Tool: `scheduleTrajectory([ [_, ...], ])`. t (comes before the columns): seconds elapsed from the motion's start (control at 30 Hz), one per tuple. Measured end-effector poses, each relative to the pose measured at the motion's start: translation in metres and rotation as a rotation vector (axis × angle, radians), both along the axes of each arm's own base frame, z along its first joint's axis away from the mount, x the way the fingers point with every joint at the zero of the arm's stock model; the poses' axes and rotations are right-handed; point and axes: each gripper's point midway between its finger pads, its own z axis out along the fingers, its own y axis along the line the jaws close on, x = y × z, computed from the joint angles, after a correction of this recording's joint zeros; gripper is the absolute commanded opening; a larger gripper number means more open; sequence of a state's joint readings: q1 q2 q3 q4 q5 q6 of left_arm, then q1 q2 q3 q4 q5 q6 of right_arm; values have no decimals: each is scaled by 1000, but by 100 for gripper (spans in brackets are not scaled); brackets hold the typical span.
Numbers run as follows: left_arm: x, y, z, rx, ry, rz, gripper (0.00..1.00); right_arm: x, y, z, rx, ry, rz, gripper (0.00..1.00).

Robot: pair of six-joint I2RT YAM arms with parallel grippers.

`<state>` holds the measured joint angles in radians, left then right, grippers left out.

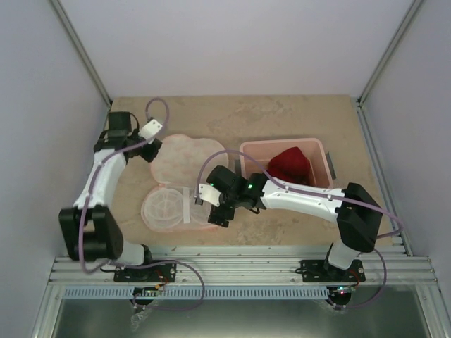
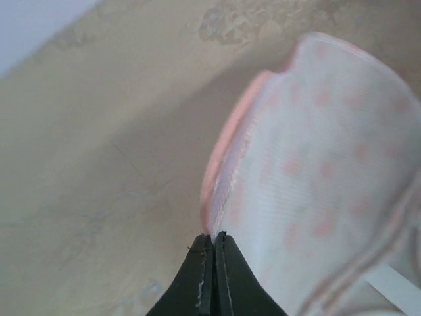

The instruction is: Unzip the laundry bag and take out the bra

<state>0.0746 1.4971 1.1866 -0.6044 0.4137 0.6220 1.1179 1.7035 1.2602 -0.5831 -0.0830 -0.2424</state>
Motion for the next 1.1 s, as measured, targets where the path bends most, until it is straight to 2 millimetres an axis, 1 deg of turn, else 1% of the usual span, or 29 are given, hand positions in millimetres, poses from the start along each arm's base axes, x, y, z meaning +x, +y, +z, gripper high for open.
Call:
scheduleTrajectory([
  [0.07, -21, -2, 20, 67, -106, -74, 0, 3, 1, 9, 27, -26, -7, 98],
  [0.2, -65, -9, 43, 205, -270, -245, 0, 7, -2, 22, 64, -69, -21, 98],
  [0.3, -98, -20, 55, 268, -352, -389, 0, 9, -5, 23, 67, -89, -29, 98],
  [0.37, -116, -28, 64, 281, -399, -465, 0, 10, -8, 21, 62, -98, -35, 98],
  [0.4, -128, -32, 69, 289, -426, -509, 0, 10, -9, 20, 59, -102, -38, 98],
  [0.47, -145, -37, 74, 311, -460, -568, 0, 10, -12, 20, 60, -107, -40, 98],
  [0.5, -154, -38, 71, 330, -467, -599, 0, 9, -12, 20, 62, -109, -39, 98],
  [0.57, -172, -39, 57, 354, -445, -648, 0, 9, -13, 24, 70, -114, -38, 98],
  [0.63, -193, -38, 34, 371, -400, -707, 0, 9, -14, 28, 82, -123, -35, 98],
  [0.73, -218, -39, 13, 406, -382, -784, 0, 6, -17, 34, 95, -134, -21, 98],
  [0.83, -237, -38, -3, 470, -382, -871, 0, 0, -20, 43, 125, -138, 8, 98],
  [0.97, -262, -34, -31, 519, -321, -1002, 0, -6, -20, 64, 193, -159, 44, 98],
  [1.03, -272, -30, -45, 536, -276, -1047, 0, -6, -17, 69, 215, -168, 52, 98],
  [1.1, -279, -25, -59, 556, -227, -1077, 0, -6, -15, 68, 217, -169, 56, 98],
])
